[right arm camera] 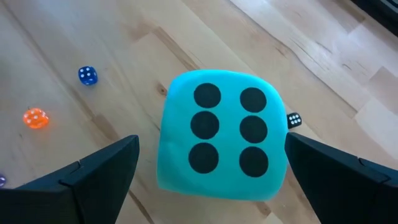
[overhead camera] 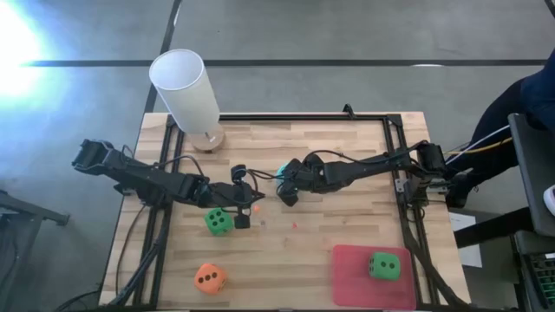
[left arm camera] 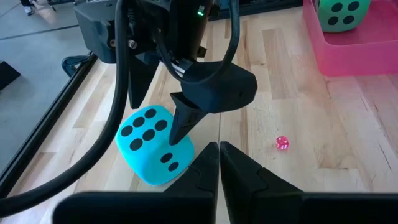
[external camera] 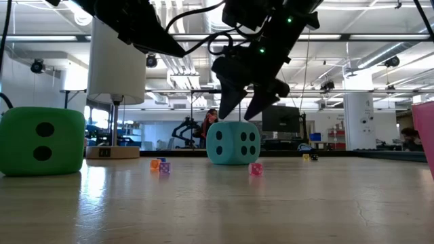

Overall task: Pick & Place Dice
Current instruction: Put the large blue die into the bin

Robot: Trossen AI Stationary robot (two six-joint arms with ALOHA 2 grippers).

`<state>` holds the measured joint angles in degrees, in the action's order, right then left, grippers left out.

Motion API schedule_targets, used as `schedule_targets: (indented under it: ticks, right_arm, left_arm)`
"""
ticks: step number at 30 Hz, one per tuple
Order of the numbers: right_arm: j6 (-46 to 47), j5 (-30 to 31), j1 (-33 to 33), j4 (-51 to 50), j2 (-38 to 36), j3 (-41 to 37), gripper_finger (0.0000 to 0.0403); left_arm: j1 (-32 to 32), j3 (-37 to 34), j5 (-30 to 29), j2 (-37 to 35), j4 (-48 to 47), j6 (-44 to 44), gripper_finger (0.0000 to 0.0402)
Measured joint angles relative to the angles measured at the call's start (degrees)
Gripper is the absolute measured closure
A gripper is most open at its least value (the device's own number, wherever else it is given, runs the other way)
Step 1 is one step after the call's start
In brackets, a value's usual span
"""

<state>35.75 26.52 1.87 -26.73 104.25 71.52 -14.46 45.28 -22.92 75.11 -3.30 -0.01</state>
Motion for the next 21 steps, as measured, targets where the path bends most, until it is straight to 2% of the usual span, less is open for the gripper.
schedule_targets:
  ticks: [21]
  right_arm:
    - [-1.6, -1.1, -1.6, 1.8, 1.6, -1.3, 0.0003]
  left_arm:
    - [0.0, 0.0, 0.0, 0.0, 0.0, 0.0, 0.0382]
